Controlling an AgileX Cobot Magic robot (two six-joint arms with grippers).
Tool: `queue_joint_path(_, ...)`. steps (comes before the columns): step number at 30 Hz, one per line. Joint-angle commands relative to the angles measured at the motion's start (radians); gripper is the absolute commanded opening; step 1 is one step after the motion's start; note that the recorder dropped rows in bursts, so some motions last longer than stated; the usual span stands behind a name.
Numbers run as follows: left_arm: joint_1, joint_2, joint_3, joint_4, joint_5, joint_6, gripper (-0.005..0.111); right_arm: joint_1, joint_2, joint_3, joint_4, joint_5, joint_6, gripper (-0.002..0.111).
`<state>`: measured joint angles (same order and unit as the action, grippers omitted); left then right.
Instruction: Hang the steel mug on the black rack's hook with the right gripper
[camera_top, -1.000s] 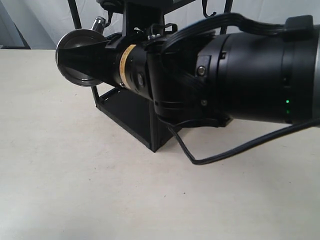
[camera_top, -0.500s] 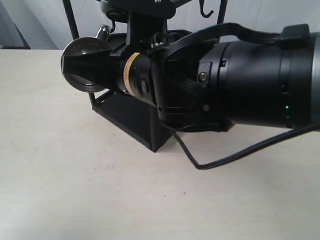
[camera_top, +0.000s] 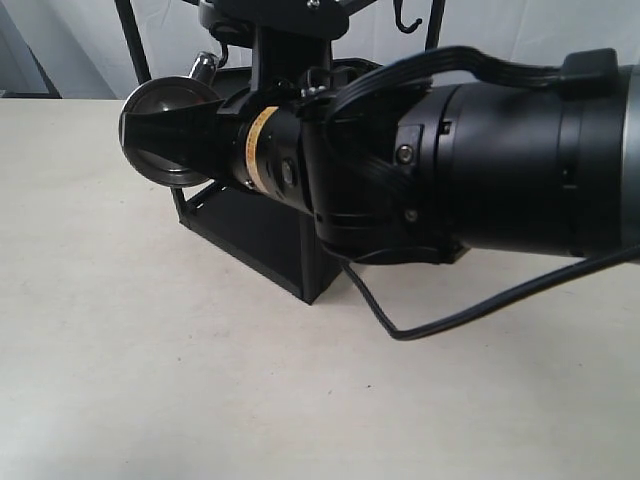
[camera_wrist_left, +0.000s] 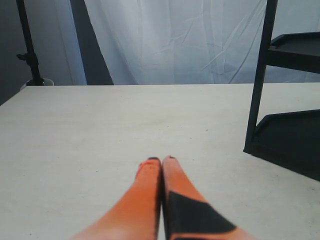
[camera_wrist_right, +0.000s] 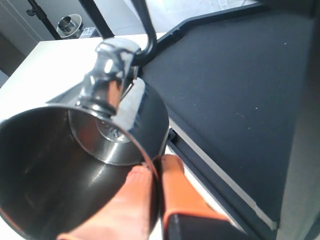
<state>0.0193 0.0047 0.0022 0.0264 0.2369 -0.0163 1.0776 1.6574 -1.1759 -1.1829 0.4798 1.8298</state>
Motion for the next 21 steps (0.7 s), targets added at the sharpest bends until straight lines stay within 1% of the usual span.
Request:
queue_joint_path(1, -0.001, -0.005, -0.002, 0.001, -0.006, 0.000, 0.002, -0.001, 0.001, 0.016, 0.011, -0.004, -0.006, -0.001)
queue_joint_path(21, -0.001, -0.005, -0.002, 0.001, -0.006, 0.000, 0.002, -0.001, 0.003, 0.016, -0.003, 0.003, -0.024, -0.001)
